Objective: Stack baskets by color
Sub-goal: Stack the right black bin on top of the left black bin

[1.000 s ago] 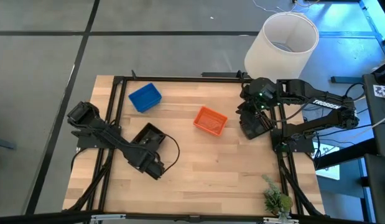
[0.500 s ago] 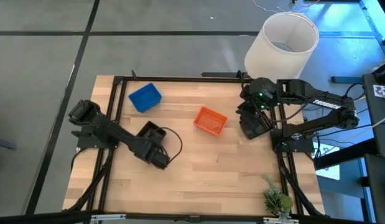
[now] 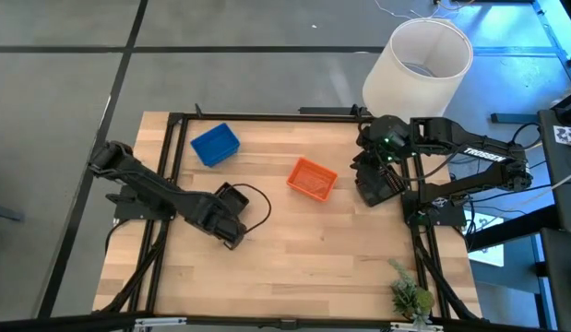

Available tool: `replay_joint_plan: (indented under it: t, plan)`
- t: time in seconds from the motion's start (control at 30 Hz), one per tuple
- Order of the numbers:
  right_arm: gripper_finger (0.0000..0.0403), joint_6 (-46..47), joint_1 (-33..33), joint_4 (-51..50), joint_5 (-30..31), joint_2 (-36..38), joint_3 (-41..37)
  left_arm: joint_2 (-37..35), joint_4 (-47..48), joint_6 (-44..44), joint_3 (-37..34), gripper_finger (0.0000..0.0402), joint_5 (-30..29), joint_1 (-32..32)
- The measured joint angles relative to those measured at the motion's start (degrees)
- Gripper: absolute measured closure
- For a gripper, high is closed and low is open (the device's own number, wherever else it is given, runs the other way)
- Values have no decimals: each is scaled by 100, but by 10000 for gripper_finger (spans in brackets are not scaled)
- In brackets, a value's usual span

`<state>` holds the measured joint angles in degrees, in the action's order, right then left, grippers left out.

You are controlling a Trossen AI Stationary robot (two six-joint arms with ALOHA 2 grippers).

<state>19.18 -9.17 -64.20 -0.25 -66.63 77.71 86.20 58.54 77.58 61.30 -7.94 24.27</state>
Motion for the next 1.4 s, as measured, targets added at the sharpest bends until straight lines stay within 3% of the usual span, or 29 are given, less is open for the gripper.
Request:
replay_joint_plan:
  t: [0.13,0.37,0.53,0.7,1.07,1.4]
  plan:
    - [289,-206,-1,-201,-175,0,0,-412,31,-2,61,344,-174,9]
    - [289,-1613,-2,-792,-291,2,-143,-1305,37,-26,87,344,-968,24]
    - [289,-2742,-1,-737,-288,4,-919,-1789,44,-292,89,344,-1430,81]
    - [289,-3598,0,-26,-170,0,-1966,-2083,51,-531,90,344,-1661,101]
    - [289,-4075,-372,1249,910,-39,-3553,-2187,53,-585,89,344,-1793,101]
    - [289,-4249,-895,1776,969,-39,-4000,-2185,51,-583,88,344,-1792,98]
